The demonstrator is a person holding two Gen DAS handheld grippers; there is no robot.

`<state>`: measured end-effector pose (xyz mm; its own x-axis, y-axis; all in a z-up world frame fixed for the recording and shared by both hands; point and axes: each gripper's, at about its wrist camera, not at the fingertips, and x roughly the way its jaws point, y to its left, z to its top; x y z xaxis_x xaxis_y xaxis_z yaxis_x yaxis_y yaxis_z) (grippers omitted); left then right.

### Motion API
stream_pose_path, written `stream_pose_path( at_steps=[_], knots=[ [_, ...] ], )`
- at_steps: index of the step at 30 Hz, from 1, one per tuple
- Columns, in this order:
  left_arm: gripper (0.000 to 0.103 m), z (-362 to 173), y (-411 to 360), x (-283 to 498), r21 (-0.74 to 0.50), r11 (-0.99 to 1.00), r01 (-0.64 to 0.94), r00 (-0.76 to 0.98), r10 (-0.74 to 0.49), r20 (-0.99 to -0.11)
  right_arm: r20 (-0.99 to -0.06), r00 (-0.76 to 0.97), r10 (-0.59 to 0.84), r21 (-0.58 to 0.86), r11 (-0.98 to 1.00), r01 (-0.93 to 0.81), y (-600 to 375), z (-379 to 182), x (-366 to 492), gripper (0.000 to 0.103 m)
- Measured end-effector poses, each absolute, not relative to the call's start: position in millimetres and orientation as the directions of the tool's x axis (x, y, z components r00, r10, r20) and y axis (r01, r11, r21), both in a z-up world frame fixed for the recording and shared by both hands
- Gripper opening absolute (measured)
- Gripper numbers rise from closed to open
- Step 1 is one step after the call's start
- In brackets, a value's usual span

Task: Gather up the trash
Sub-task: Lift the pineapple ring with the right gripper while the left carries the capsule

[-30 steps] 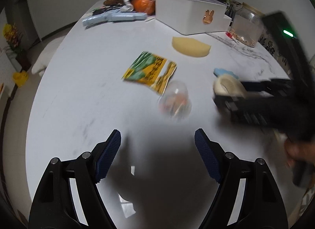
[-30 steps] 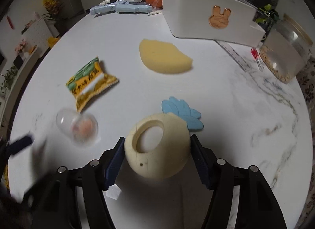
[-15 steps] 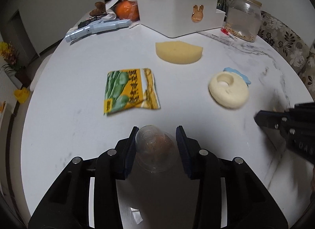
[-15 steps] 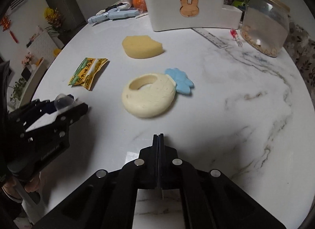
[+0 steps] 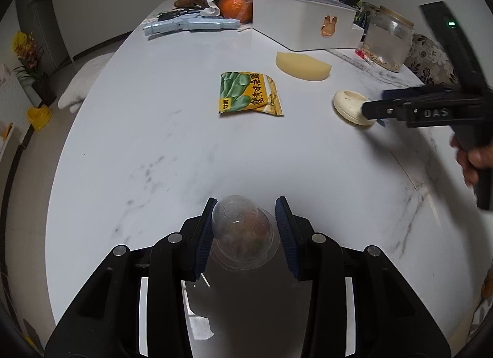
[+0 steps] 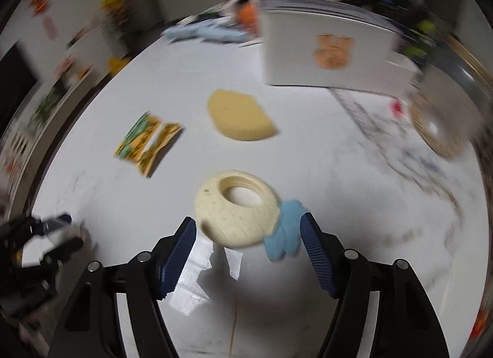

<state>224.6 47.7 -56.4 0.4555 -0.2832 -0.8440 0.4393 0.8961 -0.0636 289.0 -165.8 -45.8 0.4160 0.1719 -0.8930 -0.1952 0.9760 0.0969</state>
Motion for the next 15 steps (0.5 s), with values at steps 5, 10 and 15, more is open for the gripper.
stream_pose_path(
  at_steps=[5,10,15],
  knots=[
    [0.039,-56.5,59.0,208.8,-0.064,0.888,0.455,0.450,-0.291,-0.844,-0.936,0.327,0.132,0.003,0.930,-0.368,-153.7,-69.9,315.9,0.084],
    [0.039,-58.5,60.3,201.5,-0.077,0.892,0.446,0.442,-0.295,-0.847,-0.931,0.356,0.084,0.022,0.984,-0.174,-175.6,-64.1,310.0,0.011],
    [0.039,-56.9,49.4,193.5,-0.084,0.907,0.414,0.445,-0.282,-0.850,-0.920,0.377,0.104,0.078,0.993,-0.085,-184.4,-66.0,288.2,0.008]
  ],
)
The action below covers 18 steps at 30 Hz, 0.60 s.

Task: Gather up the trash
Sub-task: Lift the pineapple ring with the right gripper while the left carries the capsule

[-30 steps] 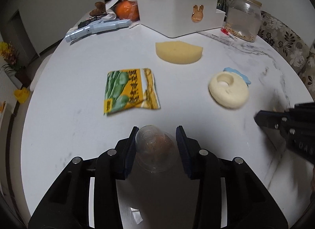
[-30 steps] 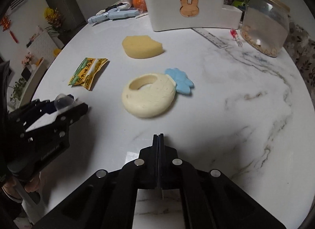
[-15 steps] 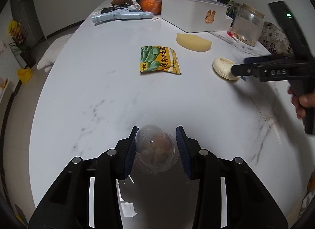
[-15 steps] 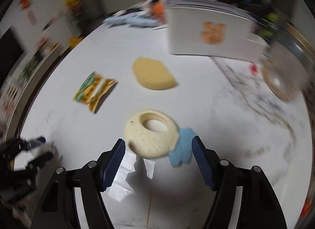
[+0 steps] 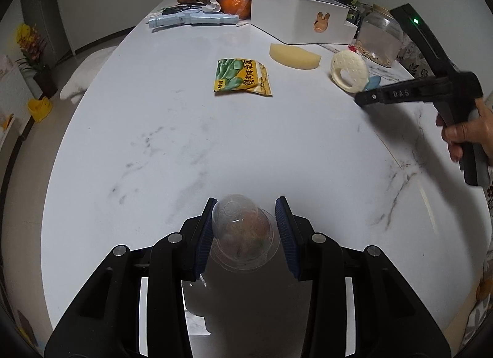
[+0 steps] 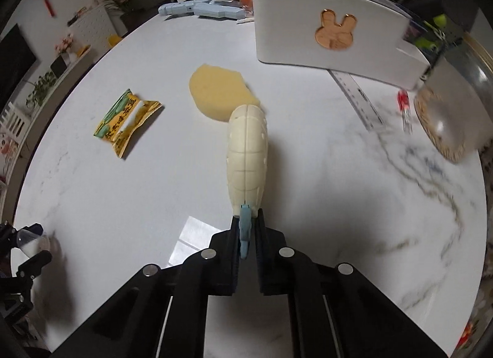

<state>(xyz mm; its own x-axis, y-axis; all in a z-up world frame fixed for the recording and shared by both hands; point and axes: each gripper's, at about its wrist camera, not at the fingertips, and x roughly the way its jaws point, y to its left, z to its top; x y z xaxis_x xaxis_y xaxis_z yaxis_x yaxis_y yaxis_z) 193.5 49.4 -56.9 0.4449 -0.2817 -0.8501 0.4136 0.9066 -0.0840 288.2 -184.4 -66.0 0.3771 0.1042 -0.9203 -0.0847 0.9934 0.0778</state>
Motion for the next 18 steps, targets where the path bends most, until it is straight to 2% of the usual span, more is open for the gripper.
stream_pose_path(
  at_steps=[2,9,18],
  knots=[
    [0.039,-55.3,47.1,190.4,-0.093,0.914,0.395,0.443,-0.278,-0.852,-0.911,0.403,0.088,0.056,0.994,-0.091,-181.4,-63.1,277.2,0.007],
    [0.039,-40.4,41.8,162.6,-0.092,0.922,0.376,0.455,-0.270,-0.849,-0.892,0.421,0.164,0.129,0.985,-0.111,-183.0,-42.0,222.3,0.005],
    [0.039,-25.2,24.9,85.7,-0.105,0.913,0.395,0.442,-0.289,-0.849,-0.882,0.416,0.220,0.162,0.972,-0.172,-172.7,-11.1,103.6,0.005]
  ],
)
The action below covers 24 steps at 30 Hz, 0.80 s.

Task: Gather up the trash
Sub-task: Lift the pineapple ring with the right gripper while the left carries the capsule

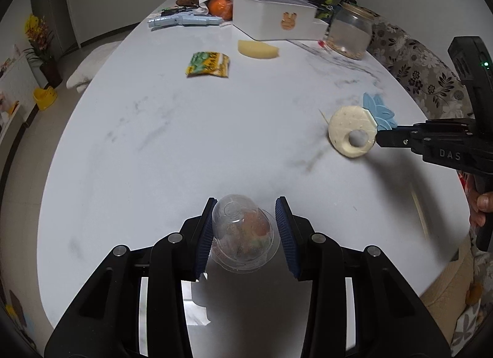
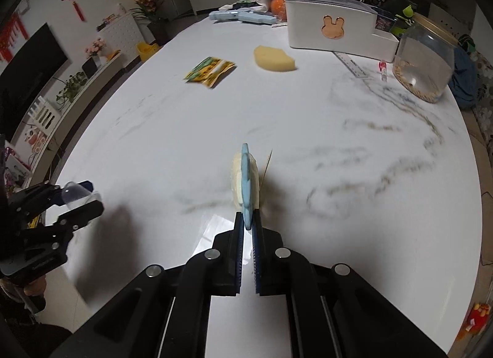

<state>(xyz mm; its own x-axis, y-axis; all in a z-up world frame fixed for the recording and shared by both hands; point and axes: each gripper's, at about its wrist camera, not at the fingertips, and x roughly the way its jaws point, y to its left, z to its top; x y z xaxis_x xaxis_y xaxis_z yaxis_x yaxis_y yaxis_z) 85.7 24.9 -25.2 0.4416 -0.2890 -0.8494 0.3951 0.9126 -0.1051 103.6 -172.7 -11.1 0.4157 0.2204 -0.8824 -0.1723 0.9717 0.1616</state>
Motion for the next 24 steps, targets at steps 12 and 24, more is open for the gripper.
stream_pose_path(
  at_steps=[12,24],
  knots=[
    [0.039,-34.0,13.0,28.5,-0.107,0.918,0.381,0.419,-0.275,-0.865,-0.865,0.434,0.252,0.203,0.966,-0.158,-176.4,-11.6,72.7,0.005],
    [0.039,-15.4,18.4,33.7,-0.097,0.919,0.381,0.461,-0.280,-0.842,-0.859,0.450,0.244,0.167,0.965,-0.204,-167.3,19.3,61.8,0.004]
  ],
)
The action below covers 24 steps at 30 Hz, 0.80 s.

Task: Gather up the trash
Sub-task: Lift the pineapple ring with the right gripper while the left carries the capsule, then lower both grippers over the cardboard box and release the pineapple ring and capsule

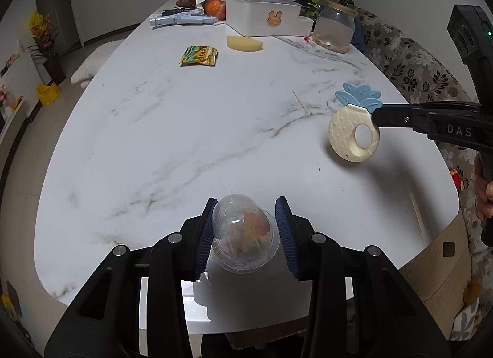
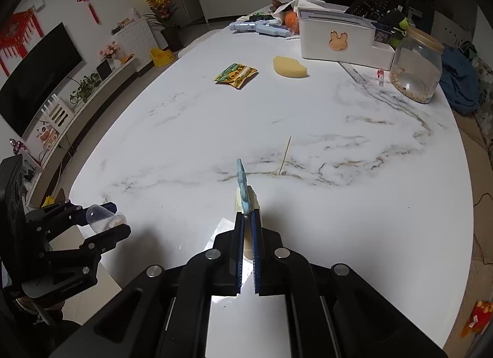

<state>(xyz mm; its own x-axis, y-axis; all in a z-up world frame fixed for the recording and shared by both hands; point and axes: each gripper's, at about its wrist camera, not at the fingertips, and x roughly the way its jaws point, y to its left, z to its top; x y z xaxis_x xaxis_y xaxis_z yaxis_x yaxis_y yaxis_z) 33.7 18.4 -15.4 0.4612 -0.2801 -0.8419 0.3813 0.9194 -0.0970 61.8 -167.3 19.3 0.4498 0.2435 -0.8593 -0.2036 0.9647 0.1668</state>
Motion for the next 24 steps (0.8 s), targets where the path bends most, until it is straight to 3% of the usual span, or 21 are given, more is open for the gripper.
stream_pose_path(
  at_steps=[14,22,23,24],
  knots=[
    [0.038,10.9,11.2,-11.7,-0.101,0.874,0.476,0.447,-0.339,-0.828,-0.840,0.440,0.317,0.203,0.936,-0.288,-163.1,62.9,-15.2,0.004],
    [0.035,4.5,6.1,-81.6,-0.093,0.793,0.602,0.348,-0.365,-0.864,-0.882,0.301,0.363,0.237,0.893,-0.382,-141.7,58.1,-106.5,0.004],
    [0.035,-3.7,3.6,-88.8,-0.091,0.781,0.617,0.328,-0.360,-0.873,-0.892,0.272,0.360,0.243,0.891,-0.383,-139.4,46.2,-113.7,0.004],
    [0.045,-14.2,0.8,-93.6,-0.094,0.771,0.630,0.300,-0.353,-0.886,-0.906,0.228,0.356,0.255,0.891,-0.376,-136.8,25.6,-120.4,0.004]
  ],
)
